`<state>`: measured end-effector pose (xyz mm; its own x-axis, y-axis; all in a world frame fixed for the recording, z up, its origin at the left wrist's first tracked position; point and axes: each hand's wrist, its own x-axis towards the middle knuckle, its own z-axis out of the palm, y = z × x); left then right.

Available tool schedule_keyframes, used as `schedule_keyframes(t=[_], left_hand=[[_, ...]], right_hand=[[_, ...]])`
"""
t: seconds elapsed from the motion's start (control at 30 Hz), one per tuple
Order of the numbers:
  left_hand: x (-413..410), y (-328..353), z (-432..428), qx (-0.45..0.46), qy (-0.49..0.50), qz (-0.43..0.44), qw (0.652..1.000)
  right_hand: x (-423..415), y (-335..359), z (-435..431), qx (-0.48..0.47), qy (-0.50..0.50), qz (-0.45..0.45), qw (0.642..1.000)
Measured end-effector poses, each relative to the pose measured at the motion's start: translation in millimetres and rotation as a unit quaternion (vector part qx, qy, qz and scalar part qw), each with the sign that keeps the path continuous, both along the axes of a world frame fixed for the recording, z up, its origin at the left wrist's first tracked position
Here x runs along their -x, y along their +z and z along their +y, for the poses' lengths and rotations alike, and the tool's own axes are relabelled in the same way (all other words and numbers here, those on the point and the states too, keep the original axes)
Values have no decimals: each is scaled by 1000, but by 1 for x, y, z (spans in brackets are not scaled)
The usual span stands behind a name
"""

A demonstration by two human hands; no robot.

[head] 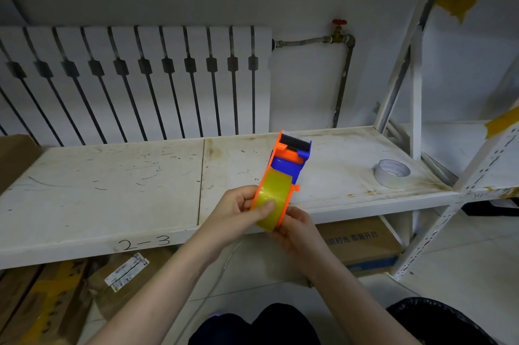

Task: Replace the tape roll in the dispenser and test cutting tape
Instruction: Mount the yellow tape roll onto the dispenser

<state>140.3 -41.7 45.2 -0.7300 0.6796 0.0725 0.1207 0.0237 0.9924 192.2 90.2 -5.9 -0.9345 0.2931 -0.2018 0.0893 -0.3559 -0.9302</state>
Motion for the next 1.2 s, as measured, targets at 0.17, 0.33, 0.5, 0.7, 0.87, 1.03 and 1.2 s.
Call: schedule_keyframes(t=[0.17, 0.33, 0.5, 0.7, 0.87, 1.03, 1.2], left_hand=[[-1, 4, 4, 10, 60, -56, 997], [1, -3, 0, 35, 48, -110, 992], [3, -1, 2, 47, 17, -108, 993], [5, 2, 5, 45, 57, -173, 982], [0, 1, 15, 14, 157, -270, 950], [2, -2, 17, 23, 167, -285, 944], [-2, -5, 19, 43, 171, -268, 947]], right_hand=[[-7, 7, 6, -131, 82, -104, 982], [-13, 21, 17, -302, -125, 33, 944], [-13, 24, 19, -407, 61, 111, 904], [-12, 14, 19, -482, 20, 162, 861], [-10, 5, 5, -604, -21, 198, 772], [-6, -5, 8, -663, -22, 205, 720], [-4, -8, 14, -634, -19, 184, 751]])
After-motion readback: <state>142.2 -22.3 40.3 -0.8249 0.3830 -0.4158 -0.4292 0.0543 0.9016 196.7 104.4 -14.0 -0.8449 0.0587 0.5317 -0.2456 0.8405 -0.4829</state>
